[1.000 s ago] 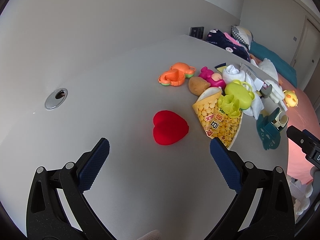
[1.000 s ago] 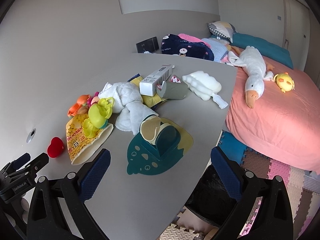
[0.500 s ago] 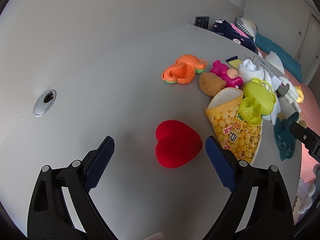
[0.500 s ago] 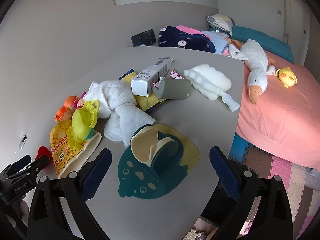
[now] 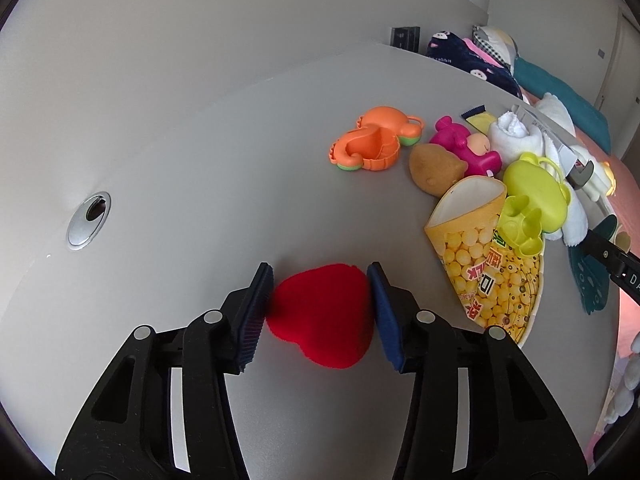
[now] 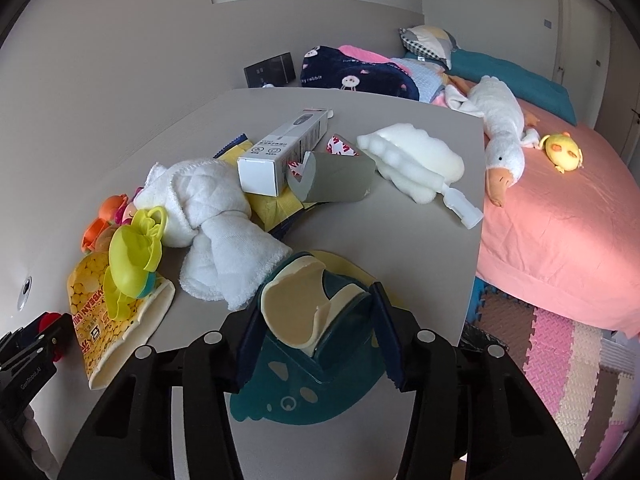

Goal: Collect trash
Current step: 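Grasp the red heart sponge with left tool while right tool grasps the teal cup holder, then carry both held items over the black bin and open both tools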

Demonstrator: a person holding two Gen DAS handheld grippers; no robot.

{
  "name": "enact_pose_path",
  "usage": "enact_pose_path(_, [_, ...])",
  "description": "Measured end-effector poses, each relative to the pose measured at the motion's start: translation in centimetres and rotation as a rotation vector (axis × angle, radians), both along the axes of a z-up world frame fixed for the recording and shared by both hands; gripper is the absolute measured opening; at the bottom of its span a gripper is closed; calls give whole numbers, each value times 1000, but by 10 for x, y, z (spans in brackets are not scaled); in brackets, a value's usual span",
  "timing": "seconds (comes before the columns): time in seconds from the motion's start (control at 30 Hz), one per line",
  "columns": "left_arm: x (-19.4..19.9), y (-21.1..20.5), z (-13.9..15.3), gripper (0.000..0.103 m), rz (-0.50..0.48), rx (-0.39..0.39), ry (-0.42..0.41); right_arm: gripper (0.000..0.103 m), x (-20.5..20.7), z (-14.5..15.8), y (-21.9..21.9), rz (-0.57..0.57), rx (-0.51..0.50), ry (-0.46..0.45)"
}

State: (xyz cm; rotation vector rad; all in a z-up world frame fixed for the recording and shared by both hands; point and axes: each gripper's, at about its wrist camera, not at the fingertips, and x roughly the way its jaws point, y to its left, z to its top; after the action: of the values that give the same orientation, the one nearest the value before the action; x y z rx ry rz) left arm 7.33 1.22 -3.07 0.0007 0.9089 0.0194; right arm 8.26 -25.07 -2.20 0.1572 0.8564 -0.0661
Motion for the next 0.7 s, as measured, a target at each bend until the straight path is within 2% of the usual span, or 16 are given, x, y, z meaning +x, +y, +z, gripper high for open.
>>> enact_pose_path(0.17, [-2,1,3,47,-9,-28,-9,51,-5,9,-3,9,23,-19])
enact_pose_path(0.37, [-10,-6,13,47,-22,-2,-49,51,-13,22,-6,4,26,-38])
enact_pose_path(0.7, [-25,-27,40,47,-38,-32,-94,51,-29,44,-26,6,37,-71])
